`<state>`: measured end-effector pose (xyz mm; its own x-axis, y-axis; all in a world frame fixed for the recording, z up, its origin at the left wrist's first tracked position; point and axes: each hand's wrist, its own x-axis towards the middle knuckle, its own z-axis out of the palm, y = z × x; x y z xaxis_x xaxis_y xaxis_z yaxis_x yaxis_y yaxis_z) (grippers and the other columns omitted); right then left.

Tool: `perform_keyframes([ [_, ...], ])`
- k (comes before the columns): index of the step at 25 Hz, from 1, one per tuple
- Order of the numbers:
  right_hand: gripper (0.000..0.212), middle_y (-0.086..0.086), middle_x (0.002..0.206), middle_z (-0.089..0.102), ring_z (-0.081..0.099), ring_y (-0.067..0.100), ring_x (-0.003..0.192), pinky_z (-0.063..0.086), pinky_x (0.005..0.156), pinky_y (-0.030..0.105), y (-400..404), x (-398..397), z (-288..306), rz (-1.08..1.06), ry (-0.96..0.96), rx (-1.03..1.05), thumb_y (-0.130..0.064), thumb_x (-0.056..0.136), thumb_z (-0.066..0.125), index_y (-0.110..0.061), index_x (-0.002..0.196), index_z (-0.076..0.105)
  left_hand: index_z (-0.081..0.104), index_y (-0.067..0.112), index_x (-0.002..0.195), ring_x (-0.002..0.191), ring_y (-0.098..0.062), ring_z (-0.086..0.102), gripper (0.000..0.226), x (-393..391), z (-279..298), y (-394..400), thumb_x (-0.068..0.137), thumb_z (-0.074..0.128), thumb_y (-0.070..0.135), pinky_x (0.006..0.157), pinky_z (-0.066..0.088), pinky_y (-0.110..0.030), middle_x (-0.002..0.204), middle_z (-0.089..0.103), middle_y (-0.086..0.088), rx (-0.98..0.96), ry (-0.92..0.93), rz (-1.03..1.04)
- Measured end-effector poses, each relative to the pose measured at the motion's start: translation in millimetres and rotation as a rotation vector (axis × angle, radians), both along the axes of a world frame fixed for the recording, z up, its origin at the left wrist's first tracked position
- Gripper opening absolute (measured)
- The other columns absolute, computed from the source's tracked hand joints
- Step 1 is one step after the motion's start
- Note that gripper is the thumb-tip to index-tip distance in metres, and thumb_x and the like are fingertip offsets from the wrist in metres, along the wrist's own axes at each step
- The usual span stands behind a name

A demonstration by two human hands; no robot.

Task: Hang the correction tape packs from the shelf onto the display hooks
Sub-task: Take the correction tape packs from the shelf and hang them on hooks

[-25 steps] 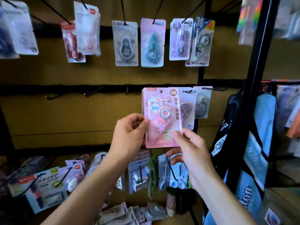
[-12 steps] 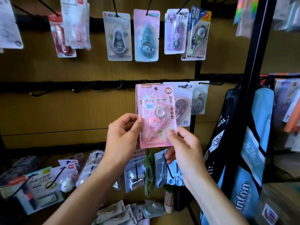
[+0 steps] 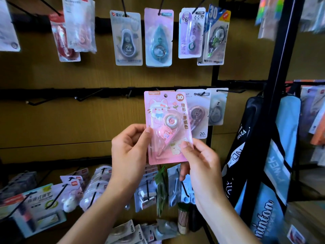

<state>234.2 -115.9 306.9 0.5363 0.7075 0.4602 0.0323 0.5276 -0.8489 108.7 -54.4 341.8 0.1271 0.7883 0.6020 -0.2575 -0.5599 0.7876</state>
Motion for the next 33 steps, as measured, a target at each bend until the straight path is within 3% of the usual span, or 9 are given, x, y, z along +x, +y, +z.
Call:
perform_keyframes([
  [4, 0.015, 0.004, 0.059, 0.046, 0.037, 0.013, 0.038, 0.033, 0.037, 0.021, 0, 1, -2, -0.040, 0.036, 0.004, -0.015, 0.096, 0.059, -0.009, 0.083, 0.064, 0.066, 0.005, 0.087, 0.072, -0.022, 0.070, 0.017, 4, -1, 1, 0.095, 0.056, 0.016, 0.055, 0.056, -0.033, 0.079, 0.074, -0.009, -0.015, 0.077, -0.029],
  [7, 0.017, 0.009, 0.062, 0.043, 0.036, 0.013, 0.037, 0.033, 0.036, 0.021, 6, 3, 6, -0.068, 0.011, 0.016, -0.014, 0.096, 0.058, -0.003, 0.083, 0.062, 0.066, 0.006, 0.087, 0.075, -0.023, 0.067, 0.017, 7, 6, 2, 0.095, 0.056, 0.016, 0.064, 0.056, -0.044, 0.081, 0.073, -0.013, -0.008, 0.042, -0.011],
  [13, 0.019, 0.012, 0.062, 0.042, 0.037, 0.015, 0.037, 0.035, 0.038, 0.024, 6, 1, 9, -0.057, 0.040, 0.019, -0.014, 0.095, 0.060, 0.005, 0.092, 0.060, 0.065, 0.006, 0.083, 0.074, -0.021, 0.066, 0.017, 7, 8, -1, 0.095, 0.055, 0.014, 0.062, 0.054, -0.041, 0.079, 0.072, -0.011, 0.029, -0.007, 0.031],
  [21, 0.014, 0.004, 0.052, 0.043, 0.037, 0.014, 0.037, 0.035, 0.038, 0.022, 1, 3, 4, -0.095, 0.045, 0.033, -0.012, 0.096, 0.057, -0.008, 0.089, 0.068, 0.063, 0.005, 0.086, 0.079, -0.029, 0.071, 0.018, 10, -1, -2, 0.096, 0.054, 0.016, 0.060, 0.057, -0.043, 0.082, 0.073, -0.009, -0.039, 0.039, -0.016],
  [27, 0.018, 0.003, 0.056, 0.048, 0.042, 0.013, 0.040, 0.039, 0.042, 0.028, 30, 6, 4, -0.094, 0.049, -0.169, -0.016, 0.097, 0.058, -0.014, 0.079, 0.064, 0.066, 0.014, 0.092, 0.083, -0.027, 0.069, 0.015, 9, -3, 19, 0.095, 0.057, 0.026, 0.068, 0.054, -0.041, 0.086, 0.074, -0.006, -0.219, 0.131, -0.010],
  [29, 0.018, 0.006, 0.064, 0.052, 0.041, 0.014, 0.044, 0.041, 0.048, 0.032, 44, 5, 5, -0.114, 0.078, -0.219, -0.019, 0.096, 0.059, -0.016, 0.079, 0.064, 0.065, 0.018, 0.100, 0.091, -0.028, 0.069, 0.012, 4, -8, 23, 0.093, 0.058, 0.026, 0.063, 0.055, -0.032, 0.097, 0.072, -0.007, -0.284, 0.180, -0.021],
  [31, 0.020, 0.008, 0.069, 0.053, 0.042, 0.014, 0.045, 0.041, 0.051, 0.032, 61, 1, 9, -0.139, 0.067, -0.260, -0.023, 0.097, 0.057, -0.009, 0.084, 0.063, 0.063, 0.020, 0.103, 0.087, -0.022, 0.067, 0.011, -6, -16, 24, 0.093, 0.059, 0.022, 0.054, 0.053, -0.023, 0.101, 0.070, -0.007, -0.333, 0.182, -0.017],
  [33, 0.020, 0.007, 0.068, 0.060, 0.043, 0.011, 0.040, 0.042, 0.045, 0.026, 79, -4, 14, -0.166, 0.071, -0.305, -0.024, 0.098, 0.054, -0.011, 0.085, 0.063, 0.063, 0.018, 0.104, 0.082, -0.016, 0.065, 0.012, -18, -28, 22, 0.094, 0.058, 0.018, 0.055, 0.052, -0.022, 0.100, 0.070, -0.008, -0.380, 0.174, -0.005],
])
